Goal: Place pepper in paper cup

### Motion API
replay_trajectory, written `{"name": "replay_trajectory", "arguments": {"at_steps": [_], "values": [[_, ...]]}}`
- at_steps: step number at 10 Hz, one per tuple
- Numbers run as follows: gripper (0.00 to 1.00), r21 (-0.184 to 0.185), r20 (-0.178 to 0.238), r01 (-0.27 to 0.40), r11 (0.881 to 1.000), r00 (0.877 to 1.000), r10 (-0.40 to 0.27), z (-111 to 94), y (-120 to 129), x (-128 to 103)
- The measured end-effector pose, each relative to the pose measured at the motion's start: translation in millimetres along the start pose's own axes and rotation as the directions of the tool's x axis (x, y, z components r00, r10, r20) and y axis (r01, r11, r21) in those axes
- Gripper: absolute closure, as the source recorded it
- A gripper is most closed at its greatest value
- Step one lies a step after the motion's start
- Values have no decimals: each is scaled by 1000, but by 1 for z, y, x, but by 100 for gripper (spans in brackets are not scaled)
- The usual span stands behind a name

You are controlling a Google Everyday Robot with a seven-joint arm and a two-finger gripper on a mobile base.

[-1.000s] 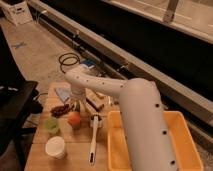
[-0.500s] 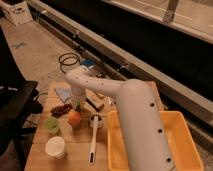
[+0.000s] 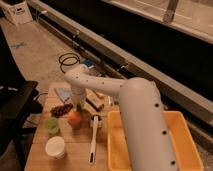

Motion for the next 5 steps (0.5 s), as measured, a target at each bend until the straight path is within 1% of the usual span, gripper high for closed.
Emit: {"name": "replay_trajectory", "arguments": {"at_steps": [1, 2, 3, 4, 5], "values": [[100, 3, -36, -1, 1000, 999, 1, -17, -2, 0], [100, 16, -81, -2, 1000, 997, 3, -37, -4, 1], [100, 35, -117, 3, 999, 993, 1, -54, -8, -1], [100, 66, -173, 18, 998, 985, -6, -76, -14, -2], [100, 95, -216, 35, 995, 976, -14, -93, -19, -4]]}}
